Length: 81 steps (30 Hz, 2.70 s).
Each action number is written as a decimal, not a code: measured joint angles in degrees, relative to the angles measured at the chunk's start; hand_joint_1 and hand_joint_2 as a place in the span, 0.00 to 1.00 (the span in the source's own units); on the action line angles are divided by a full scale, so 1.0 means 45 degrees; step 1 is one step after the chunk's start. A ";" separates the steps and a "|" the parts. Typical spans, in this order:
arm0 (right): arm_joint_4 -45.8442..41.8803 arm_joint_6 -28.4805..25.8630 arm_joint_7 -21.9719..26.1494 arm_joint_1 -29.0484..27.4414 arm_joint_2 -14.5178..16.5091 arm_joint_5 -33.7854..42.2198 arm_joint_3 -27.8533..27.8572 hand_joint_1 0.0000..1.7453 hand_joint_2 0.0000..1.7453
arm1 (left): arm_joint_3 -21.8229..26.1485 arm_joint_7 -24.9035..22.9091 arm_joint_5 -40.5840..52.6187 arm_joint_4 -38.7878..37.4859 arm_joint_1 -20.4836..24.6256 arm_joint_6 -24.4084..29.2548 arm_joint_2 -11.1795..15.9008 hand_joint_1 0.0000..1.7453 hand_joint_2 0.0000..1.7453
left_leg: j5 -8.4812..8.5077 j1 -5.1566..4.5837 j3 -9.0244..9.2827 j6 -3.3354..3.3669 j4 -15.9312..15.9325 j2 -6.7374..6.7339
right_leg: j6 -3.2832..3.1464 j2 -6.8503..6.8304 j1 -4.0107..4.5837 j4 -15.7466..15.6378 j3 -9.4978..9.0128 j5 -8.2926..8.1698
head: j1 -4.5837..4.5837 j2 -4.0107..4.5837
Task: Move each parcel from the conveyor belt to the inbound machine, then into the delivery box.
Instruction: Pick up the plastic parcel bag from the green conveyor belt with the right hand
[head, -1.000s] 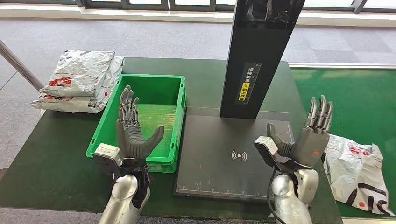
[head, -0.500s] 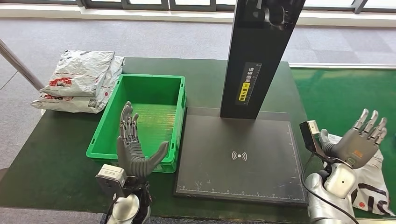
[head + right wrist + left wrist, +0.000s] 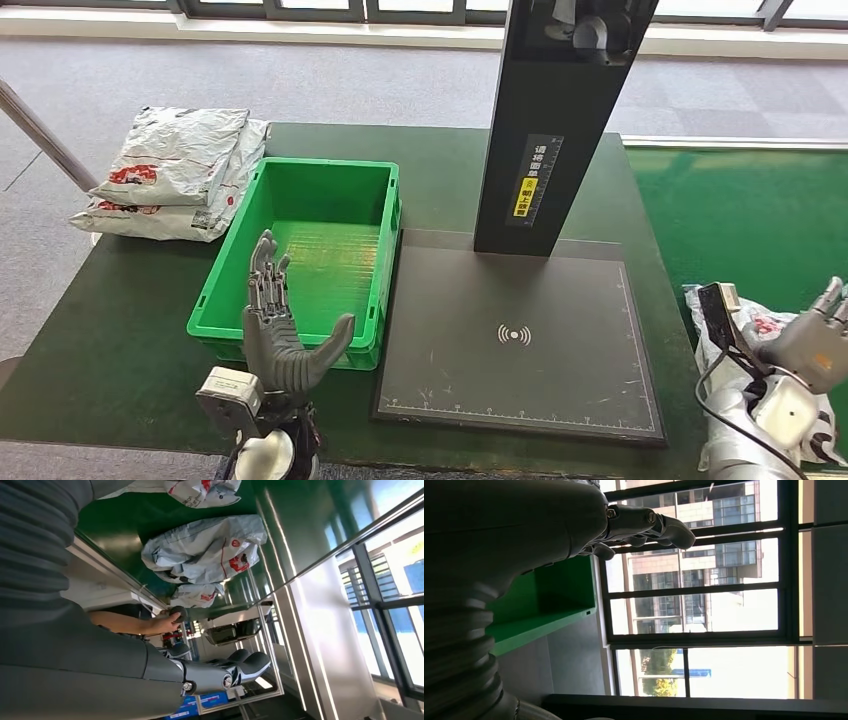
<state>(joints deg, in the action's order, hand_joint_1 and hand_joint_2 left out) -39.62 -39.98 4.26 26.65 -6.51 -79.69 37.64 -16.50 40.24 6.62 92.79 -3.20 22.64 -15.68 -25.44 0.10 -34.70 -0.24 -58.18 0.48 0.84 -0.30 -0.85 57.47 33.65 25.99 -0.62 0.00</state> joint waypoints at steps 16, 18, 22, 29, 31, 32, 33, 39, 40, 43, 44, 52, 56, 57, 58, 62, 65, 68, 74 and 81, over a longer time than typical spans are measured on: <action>0.1360 -0.0004 -0.2476 -0.0409 -0.0527 -0.1094 0.2739 0.00 1.00 | 0.0323 0.0000 0.0067 -0.0344 0.0029 -0.0471 -0.0077 0.00 1.00 | -0.0004 -0.0003 0.0000 0.0001 0.0001 -0.0010 | -0.0001 0.0011 -0.0002 -0.0005 0.0014 0.0002 | 0.0000 0.0000; 0.1625 0.0084 -0.2458 -0.0404 -0.0599 -0.0973 0.2964 0.00 1.00 | 0.0374 -0.0001 0.0092 -0.0384 0.0028 -0.0508 -0.0080 0.00 1.00 | -0.0004 0.0000 0.0002 0.0001 0.0001 -0.0022 | -0.0002 0.0025 0.0001 -0.0005 0.0015 0.0002 | 0.0001 0.0000; 0.2711 0.1437 -0.1606 -0.0271 -0.0829 0.0068 0.3466 0.00 1.00 | 0.0424 -0.0004 0.0213 -0.0402 0.0025 -0.0695 -0.0082 0.00 1.00 | -0.0004 0.0002 0.0003 0.0001 0.0001 -0.0026 | -0.0002 0.0030 0.0002 -0.0004 0.0009 0.0001 | 0.0000 -0.0001; 0.3746 0.2521 -0.2348 -0.0126 -0.1111 -0.0006 0.4016 1.00 1.00 | 0.0680 -0.0001 0.0193 -0.0429 0.0019 -0.1380 -0.0107 0.00 1.00 | -0.0003 0.0002 0.0010 0.0002 0.0001 -0.0023 | 0.0000 0.0026 0.0001 -0.0005 -0.0001 0.0000 | 0.0000 0.0000; 0.3875 0.2431 -0.2880 -0.0131 -0.1155 -0.0429 0.4016 1.00 1.00 | 0.0759 -0.0001 0.0193 -0.0429 0.0012 -0.1475 -0.0118 0.00 1.00 | -0.0003 0.0001 0.0010 0.0002 0.0001 -0.0020 | 0.0000 0.0024 0.0000 -0.0005 -0.0004 0.0000 | 0.0000 0.0000; 0.3932 0.2403 -0.2960 -0.0133 -0.1163 -0.0522 0.4016 1.00 1.00 | 0.0794 -0.0002 0.0214 -0.0427 0.0006 -0.1507 -0.0125 0.00 1.00 | -0.0003 0.0001 0.0009 0.0002 0.0001 -0.0019 | 0.0000 0.0023 0.0000 -0.0004 -0.0005 0.0000 | -0.0001 0.0000; 0.3979 0.2386 -0.2915 -0.0134 -0.1167 -0.0546 0.4016 1.00 1.00 | 0.0826 -0.0002 0.0242 -0.0426 -0.0001 -0.1529 -0.0131 0.00 1.00 | -0.0003 0.0001 0.0008 0.0002 0.0001 -0.0019 | 0.0000 0.0023 0.0000 -0.0004 -0.0005 0.0000 | 0.0000 0.0000; 0.4125 0.2313 -0.2443 -0.0125 -0.1163 -0.0425 0.4016 1.00 1.00 | 0.0939 0.0000 0.0300 -0.0419 -0.0024 -0.1549 -0.0147 0.00 1.00 | -0.0003 0.0001 0.0009 0.0002 0.0001 -0.0020 | 0.0000 0.0022 0.0000 -0.0004 -0.0006 0.0000 | 0.0001 0.0000; 0.4146 0.2312 -0.2403 -0.0121 -0.1161 -0.0407 0.4016 1.00 1.00 | 0.0947 -0.0001 0.0300 -0.0419 -0.0026 -0.1549 -0.0148 0.00 1.00 | -0.0003 0.0001 0.0009 0.0002 0.0001 -0.0020 | 0.0000 0.0021 0.0000 -0.0004 -0.0006 0.0000 | 0.0001 0.0000; 0.4188 0.2312 -0.2138 -0.0111 -0.1139 -0.0259 0.4016 1.00 1.00 | 0.0960 -0.0001 0.0301 -0.0420 -0.0026 -0.1564 -0.0149 0.00 1.00 | -0.0002 0.0002 0.0010 0.0002 0.0001 -0.0020 | 0.0000 0.0021 0.0001 -0.0002 -0.0006 0.0000 | 0.0001 0.0000; 0.4197 0.2312 -0.2005 -0.0110 -0.1126 -0.0185 0.4016 1.00 1.00 | 0.0962 0.0000 0.0301 -0.0423 -0.0025 -0.1578 -0.0149 0.00 1.00 | -0.0002 0.0002 0.0010 0.0001 0.0001 -0.0020 | 0.0000 0.0022 0.0001 -0.0003 -0.0006 0.0000 | 0.0001 0.0000; 0.3643 0.0475 0.1423 -0.0157 -0.0725 0.1465 0.4214 1.00 1.00 | 0.0965 0.0000 0.0294 -0.0519 0.0014 -0.1662 -0.0157 0.00 1.00 | -0.0002 0.0000 0.0009 0.0000 0.0001 -0.0022 | -0.0001 0.0027 0.0000 -0.0001 -0.0003 -0.0001 | -0.0002 0.0000; 0.1335 0.0008 0.5483 -0.0085 0.0360 0.3199 0.5017 1.00 1.00 | 0.0981 0.0000 0.0296 -0.0591 0.0050 -0.1661 -0.0164 0.00 1.00 | 0.0000 0.0003 0.0013 -0.0002 0.0002 -0.0027 | -0.0002 0.0034 0.0002 0.0004 0.0003 -0.0002 | 0.0001 0.0000; 0.0681 -0.0007 0.6428 -0.0053 0.0675 0.3848 0.5205 1.00 1.00 | 0.0981 0.0000 0.0296 -0.0611 0.0054 -0.1661 -0.0168 0.00 1.00 | 0.0001 0.0005 0.0013 -0.0002 0.0002 -0.0025 | -0.0002 0.0031 0.0004 0.0004 0.0002 -0.0001 | 0.0001 0.0000; 0.0050 -0.0017 0.7117 -0.0034 0.0981 0.4572 0.5312 1.00 1.00 | 0.0981 0.0000 0.0296 -0.0630 0.0058 -0.1661 -0.0170 0.00 1.00 | 0.0001 0.0007 0.0014 -0.0003 0.0002 -0.0021 | -0.0003 0.0025 0.0005 0.0005 0.0000 -0.0001 | 0.0001 0.0000; -0.2868 -0.0027 0.7950 -0.0433 0.2239 0.7165 0.4781 1.00 1.00 | 0.0981 0.0000 0.0300 -0.0744 0.0096 -0.1661 -0.0176 0.00 1.00 | 0.0002 0.0012 0.0012 -0.0004 0.0003 -0.0016 | -0.0006 0.0020 0.0009 0.0011 -0.0006 0.0001 | 0.0000 0.0000; -0.4991 0.0083 0.8008 -0.1067 0.3037 0.8035 0.3139 1.00 1.00 | 0.0981 0.0000 0.0297 -0.0828 0.0127 -0.1653 -0.0174 0.00 1.00 | -0.0004 0.0011 0.0017 -0.0011 0.0004 -0.0063 | -0.0009 0.0076 0.0008 0.0013 0.0015 0.0001 | 0.0001 0.0000; -0.6446 0.0586 0.8017 -0.1550 0.3560 0.8441 0.1591 1.00 1.00 | 0.0982 0.0000 0.0290 -0.0854 0.0137 -0.1548 -0.0172 0.00 1.00 | -0.0006 0.0011 0.0021 -0.0013 0.0004 -0.0088 | -0.0010 0.0099 0.0008 0.0012 0.0014 0.0001 | 0.0000 -0.0001; -0.8381 0.3447 0.7737 -0.2458 0.4085 0.9618 -0.1806 1.00 1.00 | 0.0981 0.0000 0.0199 -0.0714 0.0118 -0.1218 -0.0141 0.00 1.00 | -0.0004 0.0012 0.0027 -0.0013 0.0005 -0.0087 | -0.0013 0.0093 0.0008 0.0013 0.0012 0.0002 | 0.0002 -0.0001; -0.8800 0.5916 0.7205 -0.2908 0.4146 1.0049 -0.4021 1.00 1.00 | 0.0981 0.0000 0.0033 -0.0621 0.0127 -0.1069 -0.0119 0.00 1.00 | -0.0003 0.0011 0.0024 -0.0012 0.0005 -0.0073 | -0.0014 0.0073 0.0007 0.0013 0.0003 0.0003 | 0.0001 -0.0001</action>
<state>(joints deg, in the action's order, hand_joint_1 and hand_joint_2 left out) -79.22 -13.35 36.68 13.57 12.14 -34.47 19.55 -12.09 40.24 6.77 90.00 -2.63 17.84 -16.21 -25.45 0.15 -34.59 -0.29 -58.16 0.15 0.77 0.03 -0.81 57.53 33.66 26.01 -0.61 -0.01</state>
